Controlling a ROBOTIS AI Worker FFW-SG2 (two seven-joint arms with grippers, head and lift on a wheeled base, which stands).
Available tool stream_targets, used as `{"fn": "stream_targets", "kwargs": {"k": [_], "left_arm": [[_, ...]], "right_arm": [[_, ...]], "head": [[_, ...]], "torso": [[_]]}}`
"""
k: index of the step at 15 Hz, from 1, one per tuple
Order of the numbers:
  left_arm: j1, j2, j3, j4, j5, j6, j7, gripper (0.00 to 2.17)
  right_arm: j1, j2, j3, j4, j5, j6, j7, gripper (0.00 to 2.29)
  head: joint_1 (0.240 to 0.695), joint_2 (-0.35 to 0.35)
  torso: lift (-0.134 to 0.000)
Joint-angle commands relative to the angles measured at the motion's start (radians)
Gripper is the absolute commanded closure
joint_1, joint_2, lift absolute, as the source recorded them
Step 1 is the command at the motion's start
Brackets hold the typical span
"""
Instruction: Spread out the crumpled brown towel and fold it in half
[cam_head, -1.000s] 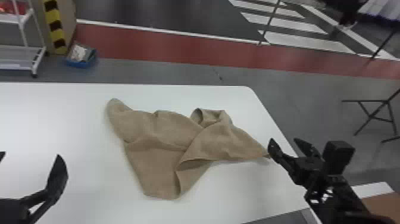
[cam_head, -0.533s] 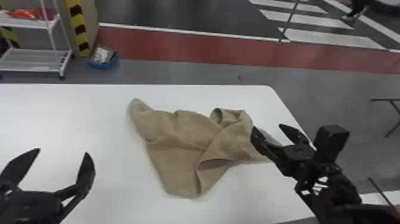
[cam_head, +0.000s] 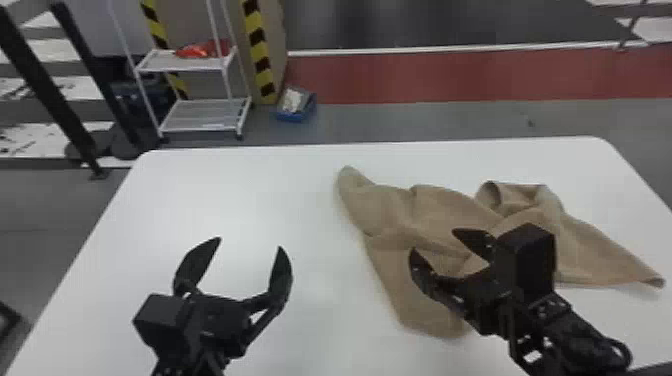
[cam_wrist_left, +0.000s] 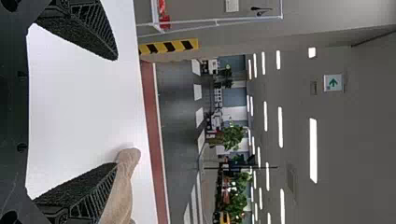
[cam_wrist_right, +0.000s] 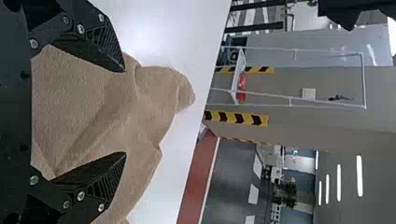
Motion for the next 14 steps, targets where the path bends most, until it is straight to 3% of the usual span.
{"fn": "stream_targets", "kwargs": {"k": [1,7,14], "left_arm": [[0.001,0.002,0.000,0.005,0.000,0.000,0.000,0.07],[0.008,0.002,0.005,0.013,0.002,-0.009,0.000,0.07],[0.005,0.000,0.005,0.019,0.003,-0.015,-0.002,0.07]], "right_arm": [[-0.042,0.000,0.091,0.059,0.054,0.028,-0.018,0.35],[-0.107,0.005,0.180,0.185,0.093,0.065,-0.021,0.35],[-0.119,0.003,0.187,0.194,0.122,0.120,-0.032,0.47]], "head": [[0.695,0.128],[0.695,0.225],[0.695,0.230]], "torso": [[-0.125],[-0.125],[-0.125]]}}
